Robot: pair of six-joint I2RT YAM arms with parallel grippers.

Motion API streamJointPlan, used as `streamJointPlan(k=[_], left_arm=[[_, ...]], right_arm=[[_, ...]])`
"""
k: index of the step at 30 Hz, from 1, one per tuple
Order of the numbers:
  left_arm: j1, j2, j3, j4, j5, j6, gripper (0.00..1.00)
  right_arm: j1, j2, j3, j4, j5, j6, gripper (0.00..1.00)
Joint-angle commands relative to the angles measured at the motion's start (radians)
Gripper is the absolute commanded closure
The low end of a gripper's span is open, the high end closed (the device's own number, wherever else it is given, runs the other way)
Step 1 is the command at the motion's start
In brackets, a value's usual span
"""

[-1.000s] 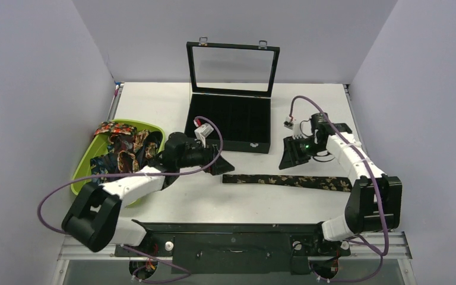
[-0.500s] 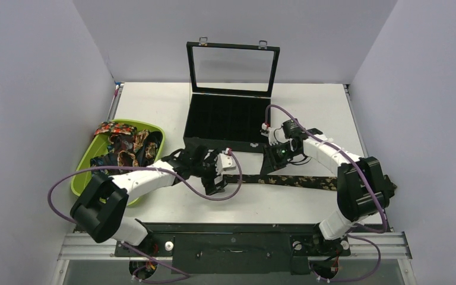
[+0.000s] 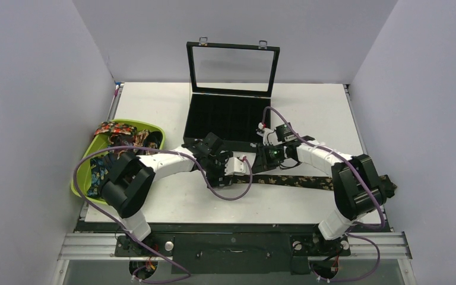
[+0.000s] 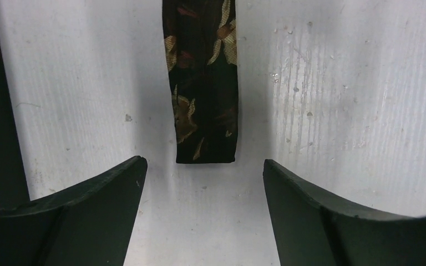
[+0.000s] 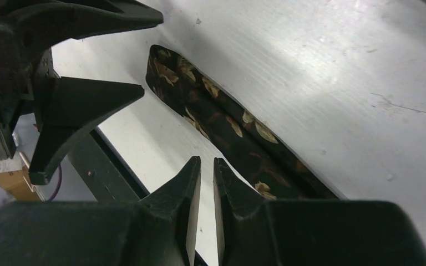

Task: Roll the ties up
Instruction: Roll the tie at the center of the board.

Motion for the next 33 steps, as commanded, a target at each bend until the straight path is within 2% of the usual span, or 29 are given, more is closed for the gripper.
streamJointPlan(k=[1, 5, 12, 17, 22, 27, 33], left_arm=[[-0.025, 0.055, 0.091, -0.077, -0.013, 0.044, 0.27], [-0.048, 0.121, 0.165, -0.122, -0.033, 0.017, 0.35], [-0.081, 0.175, 0.229, -0.174, -0.031, 0.021, 0.47], [-0.120, 0.196, 0.234, -0.148, 0.019, -0.068, 0.59], [-0.146, 0.162, 0.166, 0.002, 0.062, -0.154, 0.63], [-0.113, 0.114, 0.062, 0.161, 0.111, -0.220, 0.64], [-0.039, -0.015, -0.136, 0.463, 0.143, -0.343, 0.51]], right_arm=[[0.028, 0.014, -0.032, 0.124, -0.021, 0.089, 0.89], [0.008, 0.013, -0.060, 0.081, 0.035, 0.030, 0.89], [-0.014, 0.100, -0.007, -0.076, 0.124, -0.109, 0.89], [-0.066, 0.152, 0.030, -0.183, 0.162, -0.183, 0.89], [-0.140, 0.141, 0.074, -0.274, 0.171, -0.243, 0.89], [-0.139, 0.139, 0.127, -0.390, 0.151, -0.331, 0.89], [-0.099, 0.063, 0.116, -0.340, 0.012, -0.299, 0.86]])
